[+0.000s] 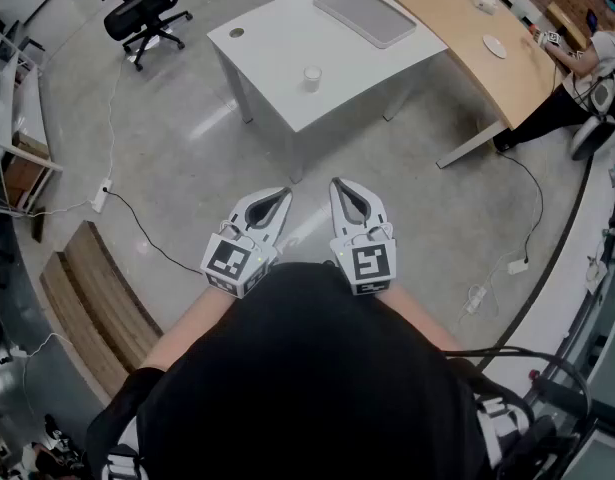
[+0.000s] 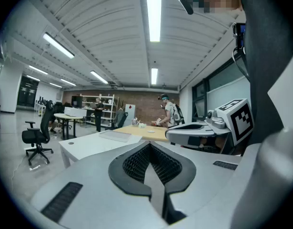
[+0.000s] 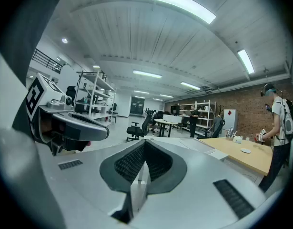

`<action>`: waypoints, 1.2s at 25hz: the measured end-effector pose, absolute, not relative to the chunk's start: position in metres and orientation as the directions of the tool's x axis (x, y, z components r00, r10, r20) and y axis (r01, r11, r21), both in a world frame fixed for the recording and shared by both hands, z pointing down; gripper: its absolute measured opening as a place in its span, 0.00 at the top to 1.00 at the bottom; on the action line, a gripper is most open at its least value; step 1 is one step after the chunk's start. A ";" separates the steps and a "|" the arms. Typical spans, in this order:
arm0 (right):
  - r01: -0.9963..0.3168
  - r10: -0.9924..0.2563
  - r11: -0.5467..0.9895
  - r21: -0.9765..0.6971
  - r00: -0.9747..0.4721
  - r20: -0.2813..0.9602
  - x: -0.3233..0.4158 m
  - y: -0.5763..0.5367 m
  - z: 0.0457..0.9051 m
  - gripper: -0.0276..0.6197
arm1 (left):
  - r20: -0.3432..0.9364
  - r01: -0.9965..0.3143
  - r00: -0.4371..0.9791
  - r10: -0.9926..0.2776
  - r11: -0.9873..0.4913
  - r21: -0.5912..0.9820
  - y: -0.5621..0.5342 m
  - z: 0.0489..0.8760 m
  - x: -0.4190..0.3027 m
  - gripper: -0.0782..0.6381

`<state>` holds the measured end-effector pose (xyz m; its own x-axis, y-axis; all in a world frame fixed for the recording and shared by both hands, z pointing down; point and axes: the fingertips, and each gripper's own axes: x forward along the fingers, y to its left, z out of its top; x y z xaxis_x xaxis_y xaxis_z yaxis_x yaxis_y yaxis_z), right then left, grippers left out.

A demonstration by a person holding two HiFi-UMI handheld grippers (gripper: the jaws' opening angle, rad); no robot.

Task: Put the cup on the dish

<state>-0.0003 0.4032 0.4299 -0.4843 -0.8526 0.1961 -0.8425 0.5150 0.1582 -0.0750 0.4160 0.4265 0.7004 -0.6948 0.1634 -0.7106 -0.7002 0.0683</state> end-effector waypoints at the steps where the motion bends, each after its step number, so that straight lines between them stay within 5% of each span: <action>1: -0.840 -0.851 0.518 0.159 -0.488 0.193 0.003 0.404 0.430 0.94 | 0.164 -0.713 0.698 -0.697 -0.698 0.069 0.417 0.428 -0.072 0.88; 30: -0.821 -0.821 0.567 0.072 -0.557 0.124 0.076 0.394 0.428 0.94 | 0.205 -0.738 0.663 -0.720 -0.674 0.019 0.418 0.448 0.013 0.88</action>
